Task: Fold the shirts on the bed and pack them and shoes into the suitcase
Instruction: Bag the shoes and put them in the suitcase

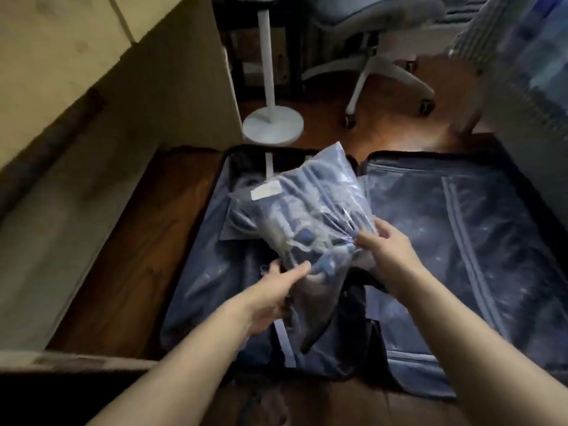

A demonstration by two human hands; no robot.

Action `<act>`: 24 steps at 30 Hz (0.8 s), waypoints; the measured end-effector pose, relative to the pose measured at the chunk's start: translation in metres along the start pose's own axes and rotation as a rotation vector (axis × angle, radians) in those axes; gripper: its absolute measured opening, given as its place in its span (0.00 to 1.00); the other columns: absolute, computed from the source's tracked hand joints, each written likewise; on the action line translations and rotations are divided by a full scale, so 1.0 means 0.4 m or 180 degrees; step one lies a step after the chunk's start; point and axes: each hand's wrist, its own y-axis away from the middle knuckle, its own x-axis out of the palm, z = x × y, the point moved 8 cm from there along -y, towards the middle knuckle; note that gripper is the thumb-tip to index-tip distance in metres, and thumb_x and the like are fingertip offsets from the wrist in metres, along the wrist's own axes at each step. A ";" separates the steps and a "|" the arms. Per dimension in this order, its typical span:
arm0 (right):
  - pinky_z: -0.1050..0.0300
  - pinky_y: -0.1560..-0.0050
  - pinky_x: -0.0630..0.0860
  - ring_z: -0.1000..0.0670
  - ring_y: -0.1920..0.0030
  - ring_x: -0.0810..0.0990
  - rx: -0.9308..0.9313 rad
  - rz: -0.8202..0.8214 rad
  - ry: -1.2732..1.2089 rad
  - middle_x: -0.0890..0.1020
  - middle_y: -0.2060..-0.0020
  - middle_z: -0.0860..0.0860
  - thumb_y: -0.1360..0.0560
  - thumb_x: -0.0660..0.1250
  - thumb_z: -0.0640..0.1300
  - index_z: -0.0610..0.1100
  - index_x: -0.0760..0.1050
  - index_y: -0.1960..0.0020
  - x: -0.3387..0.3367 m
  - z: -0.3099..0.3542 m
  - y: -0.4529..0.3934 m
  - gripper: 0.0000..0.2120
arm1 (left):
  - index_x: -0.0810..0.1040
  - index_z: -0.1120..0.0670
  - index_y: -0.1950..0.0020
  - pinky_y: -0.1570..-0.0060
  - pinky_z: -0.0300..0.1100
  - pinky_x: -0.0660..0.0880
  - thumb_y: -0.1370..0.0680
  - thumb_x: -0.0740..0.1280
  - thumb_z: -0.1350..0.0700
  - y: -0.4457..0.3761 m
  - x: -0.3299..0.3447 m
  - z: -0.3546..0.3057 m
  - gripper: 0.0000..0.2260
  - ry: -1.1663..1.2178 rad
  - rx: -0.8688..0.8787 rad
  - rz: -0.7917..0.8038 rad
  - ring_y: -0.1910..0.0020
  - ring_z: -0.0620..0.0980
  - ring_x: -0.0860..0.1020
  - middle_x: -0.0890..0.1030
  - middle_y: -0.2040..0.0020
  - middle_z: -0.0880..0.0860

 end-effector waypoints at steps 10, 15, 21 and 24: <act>0.56 0.39 0.76 0.55 0.40 0.77 0.0072 -0.0218 0.1150 0.70 0.30 0.52 0.39 0.73 0.45 0.52 0.73 0.28 0.012 -0.208 -0.120 0.39 | 0.72 0.58 0.33 0.38 0.51 0.71 0.17 0.62 0.50 -0.312 -0.309 0.168 0.16 -0.3531 -0.0036 -0.1764 0.34 0.61 0.73 0.74 0.35 0.60; 0.50 0.37 0.76 0.51 0.39 0.78 0.0299 -0.0116 0.1319 0.72 0.31 0.54 0.43 0.71 0.50 0.66 0.66 0.27 0.020 -0.225 -0.128 0.45 | 0.78 0.54 0.35 0.41 0.50 0.73 0.16 0.60 0.51 -0.400 -0.273 0.159 0.14 -0.4221 -0.0120 -0.2235 0.35 0.57 0.73 0.71 0.34 0.55; 0.49 0.52 0.81 0.45 0.53 0.86 0.0288 0.0275 0.1215 0.86 0.48 0.49 0.35 0.72 0.35 0.58 0.74 0.33 0.024 -0.187 -0.135 0.33 | 0.80 0.55 0.43 0.36 0.53 0.71 0.19 0.62 0.56 -0.373 -0.288 0.147 0.10 -0.3303 0.0079 -0.2328 0.35 0.60 0.72 0.73 0.38 0.57; 0.50 0.57 0.80 0.43 0.58 0.85 0.0483 0.0448 0.0771 0.87 0.53 0.45 0.29 0.68 0.27 0.62 0.75 0.35 0.011 -0.175 -0.128 0.34 | 0.72 0.55 0.58 0.50 0.51 0.77 0.20 0.66 0.59 -0.200 -0.323 0.114 0.07 -0.1214 0.0675 -0.2441 0.48 0.60 0.82 0.80 0.55 0.54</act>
